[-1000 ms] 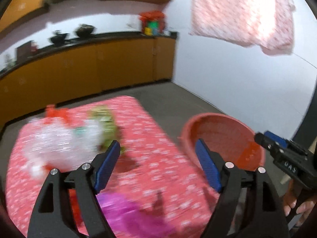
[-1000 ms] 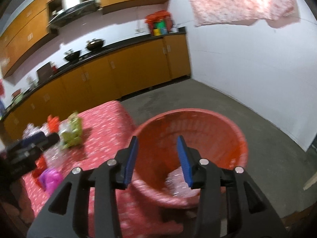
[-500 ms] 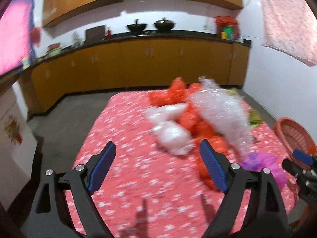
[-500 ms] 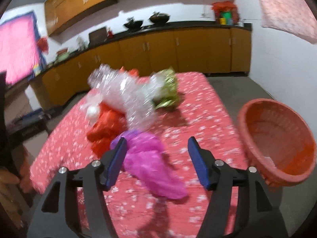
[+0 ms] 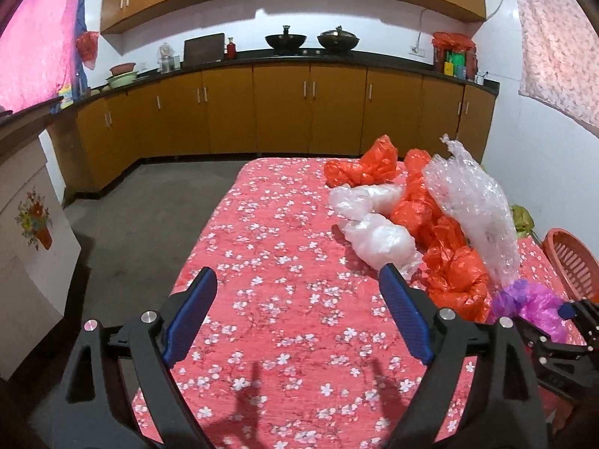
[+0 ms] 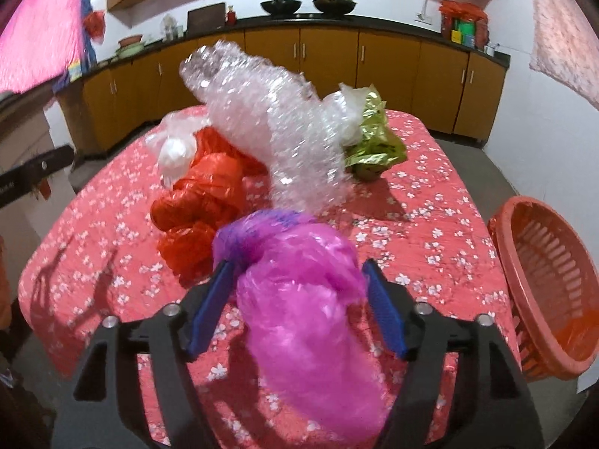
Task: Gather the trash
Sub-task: 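Grasp the purple bag with the right tool while the left tool grasps an orange bag, then carry both bags over the orange basket and open both tools to release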
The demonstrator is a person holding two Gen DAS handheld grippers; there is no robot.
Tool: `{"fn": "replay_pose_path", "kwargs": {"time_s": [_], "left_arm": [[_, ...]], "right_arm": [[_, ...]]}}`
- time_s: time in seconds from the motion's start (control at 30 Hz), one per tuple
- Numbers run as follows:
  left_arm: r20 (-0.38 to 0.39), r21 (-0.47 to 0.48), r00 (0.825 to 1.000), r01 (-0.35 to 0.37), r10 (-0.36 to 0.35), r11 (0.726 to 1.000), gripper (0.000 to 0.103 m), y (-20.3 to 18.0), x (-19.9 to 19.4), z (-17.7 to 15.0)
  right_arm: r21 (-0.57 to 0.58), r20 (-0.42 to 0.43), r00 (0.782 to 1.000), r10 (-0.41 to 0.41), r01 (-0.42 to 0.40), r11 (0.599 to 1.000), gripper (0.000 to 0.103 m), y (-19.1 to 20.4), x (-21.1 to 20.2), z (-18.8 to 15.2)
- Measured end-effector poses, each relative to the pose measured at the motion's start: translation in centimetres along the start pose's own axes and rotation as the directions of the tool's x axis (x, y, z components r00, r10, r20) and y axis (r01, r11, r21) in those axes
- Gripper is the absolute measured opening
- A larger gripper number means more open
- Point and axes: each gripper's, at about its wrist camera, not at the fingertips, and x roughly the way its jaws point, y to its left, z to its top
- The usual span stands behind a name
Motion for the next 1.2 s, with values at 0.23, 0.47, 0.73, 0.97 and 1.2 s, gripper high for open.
{"fn": "replay_pose_path", "kwargs": {"time_s": [0.23, 0.47, 0.73, 0.97, 1.2], "left_arm": [[-0.022, 0.034, 0.996, 0.093, -0.092, 0.995, 0.088, -3.0, 0.7, -0.2], [-0.075, 0.081, 0.979, 0.197, -0.191, 0.977, 0.092, -8.3, 2.1, -0.6], [-0.154, 0.107, 0.971, 0.203, -0.185, 0.973, 0.092, -12.1, 5.4, -1.0], [-0.216, 0.088, 0.961, 0.194, -0.172, 0.977, 0.070, -12.7, 7.5, -1.1], [-0.209, 0.087, 0.959, 0.214, -0.192, 0.973, 0.051, -12.4, 6.5, -1.0]], "right_arm": [[0.016, 0.011, 1.000, -0.014, 0.014, 1.000, 0.051, -1.0, -1.0, -0.5], [0.073, 0.028, 0.998, -0.056, 0.054, 0.996, 0.051, -3.6, -3.3, -1.5], [0.152, 0.035, 0.992, -0.118, 0.111, 0.982, 0.051, -7.3, -4.8, -2.0], [0.213, 0.021, 0.987, -0.157, 0.149, 0.966, 0.051, -10.2, -5.4, -2.8], [0.231, 0.032, 0.986, -0.167, 0.155, 0.961, 0.051, -10.5, -5.8, -2.6]]}}
